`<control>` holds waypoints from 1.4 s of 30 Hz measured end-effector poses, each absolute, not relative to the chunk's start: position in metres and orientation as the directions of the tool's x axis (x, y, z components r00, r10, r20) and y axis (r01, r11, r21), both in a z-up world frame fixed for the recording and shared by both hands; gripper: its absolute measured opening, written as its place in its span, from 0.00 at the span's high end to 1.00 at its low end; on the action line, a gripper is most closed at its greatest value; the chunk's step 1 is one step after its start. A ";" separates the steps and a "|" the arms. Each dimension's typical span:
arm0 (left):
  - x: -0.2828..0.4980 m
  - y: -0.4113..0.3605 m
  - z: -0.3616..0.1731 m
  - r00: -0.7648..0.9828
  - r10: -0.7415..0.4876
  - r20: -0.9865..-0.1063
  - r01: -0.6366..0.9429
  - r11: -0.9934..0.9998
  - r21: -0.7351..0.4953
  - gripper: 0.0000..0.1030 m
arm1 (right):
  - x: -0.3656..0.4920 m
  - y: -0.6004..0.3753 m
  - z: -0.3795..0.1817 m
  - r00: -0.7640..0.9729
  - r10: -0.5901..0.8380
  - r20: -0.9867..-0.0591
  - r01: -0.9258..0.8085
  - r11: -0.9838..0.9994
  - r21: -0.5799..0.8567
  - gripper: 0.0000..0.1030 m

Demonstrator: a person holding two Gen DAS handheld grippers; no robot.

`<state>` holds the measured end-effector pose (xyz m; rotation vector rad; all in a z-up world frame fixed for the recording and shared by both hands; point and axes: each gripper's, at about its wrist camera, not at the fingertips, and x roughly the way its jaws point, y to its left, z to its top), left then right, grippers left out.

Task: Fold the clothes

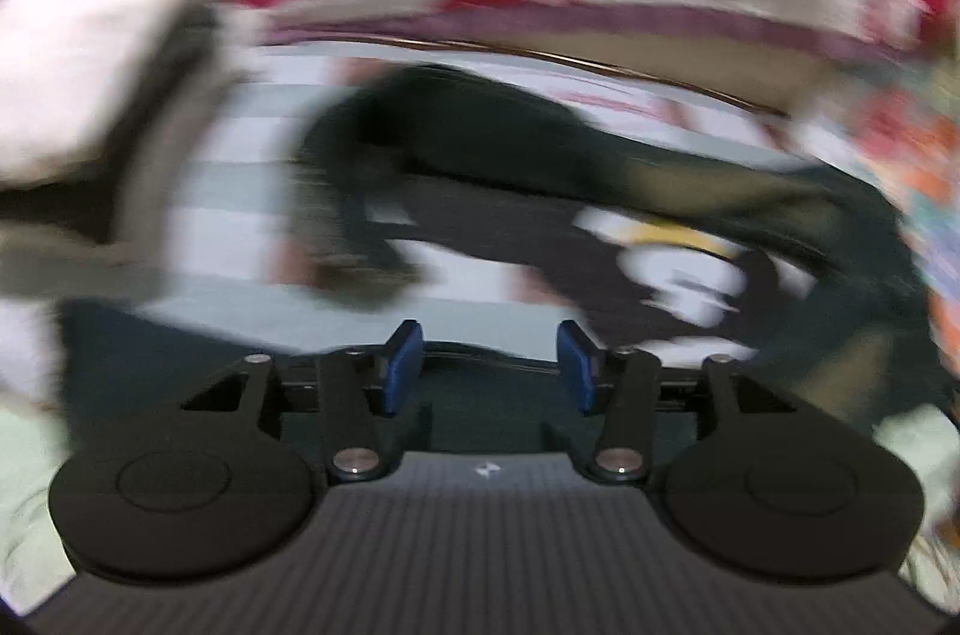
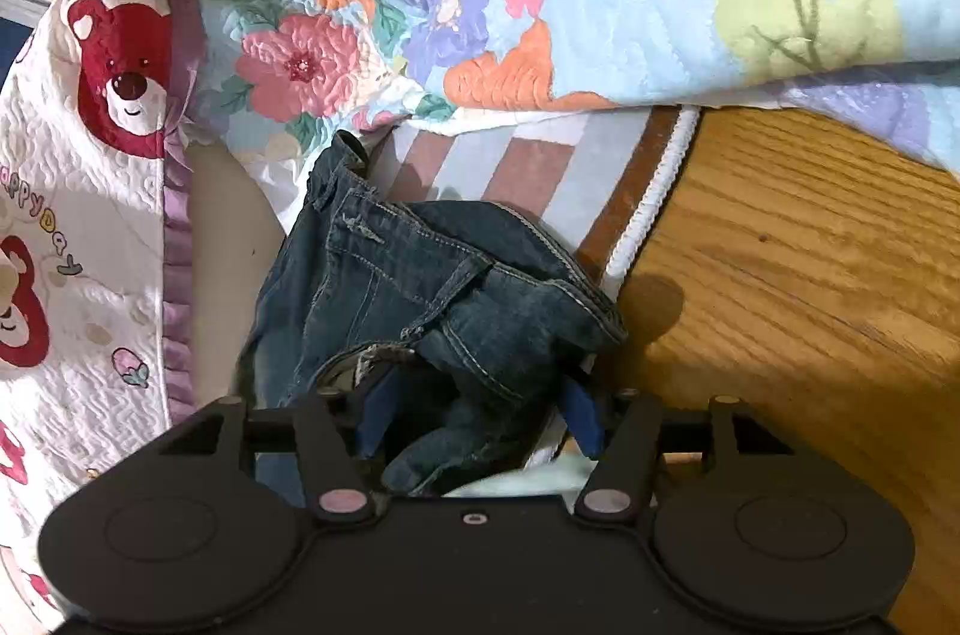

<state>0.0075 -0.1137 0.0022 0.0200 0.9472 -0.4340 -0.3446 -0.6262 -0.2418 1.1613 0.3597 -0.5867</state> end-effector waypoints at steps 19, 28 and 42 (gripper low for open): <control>-0.013 -0.231 -0.103 0.067 -0.297 -0.953 0.733 0.663 -0.155 0.49 | -0.349 -0.648 -0.114 0.680 -0.435 -0.590 0.642 0.743 0.192 0.85; -0.009 -0.212 -0.082 0.109 -0.301 -0.947 0.697 0.703 -0.143 0.48 | -0.340 -0.666 -0.146 0.404 -0.361 -0.841 0.736 0.674 0.064 0.51; 0.064 -0.084 -0.042 0.571 -0.224 -0.790 0.295 0.954 -0.058 0.46 | -0.206 -0.513 -0.026 0.818 0.061 -0.573 -0.006 0.995 0.098 0.36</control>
